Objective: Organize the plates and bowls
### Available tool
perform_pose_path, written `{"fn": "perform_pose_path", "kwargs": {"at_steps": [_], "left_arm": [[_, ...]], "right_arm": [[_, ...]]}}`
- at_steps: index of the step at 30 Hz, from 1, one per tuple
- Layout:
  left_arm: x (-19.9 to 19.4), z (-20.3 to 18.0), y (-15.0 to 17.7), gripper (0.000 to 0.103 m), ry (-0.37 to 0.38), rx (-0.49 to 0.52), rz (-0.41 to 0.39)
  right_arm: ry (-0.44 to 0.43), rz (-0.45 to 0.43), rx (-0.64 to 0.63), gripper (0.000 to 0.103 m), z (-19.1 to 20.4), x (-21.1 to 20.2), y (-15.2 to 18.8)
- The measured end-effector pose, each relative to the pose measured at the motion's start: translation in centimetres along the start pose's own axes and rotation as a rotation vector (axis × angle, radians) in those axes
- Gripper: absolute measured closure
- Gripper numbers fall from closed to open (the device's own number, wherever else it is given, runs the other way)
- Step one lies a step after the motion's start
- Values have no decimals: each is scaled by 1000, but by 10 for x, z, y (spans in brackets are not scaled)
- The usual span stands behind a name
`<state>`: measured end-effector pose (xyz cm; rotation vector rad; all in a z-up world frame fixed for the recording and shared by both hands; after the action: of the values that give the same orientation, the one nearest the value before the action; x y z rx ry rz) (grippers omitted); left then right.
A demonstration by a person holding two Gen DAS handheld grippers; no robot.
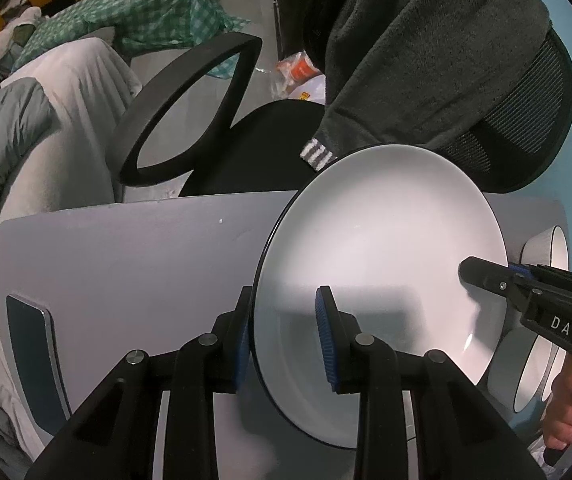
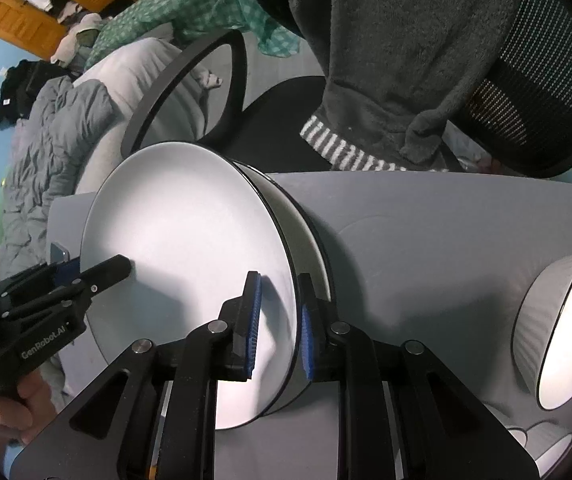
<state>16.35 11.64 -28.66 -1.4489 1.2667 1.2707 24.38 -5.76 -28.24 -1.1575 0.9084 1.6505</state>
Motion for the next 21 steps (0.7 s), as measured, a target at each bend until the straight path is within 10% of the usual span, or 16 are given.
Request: {"fn": "perform_pose_path", "kwargs": {"at_steps": [21], "left_arm": [[-7,-11,2,71,-51,63,-15]], "right_arm": [[27,60,36,80,-3,-6,0]]}}
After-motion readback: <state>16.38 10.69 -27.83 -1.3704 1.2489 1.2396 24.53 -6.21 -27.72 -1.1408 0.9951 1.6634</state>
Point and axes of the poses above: each gripper's, at about its wrist camera, not at the fingertips, and x roughly the way its jaws point, z to its left, y to its underside, the point moved 3 cm from there along x, roughly the way its jaws point, and after that the axes turned 10 degrees about z, right-handed, at the moved point
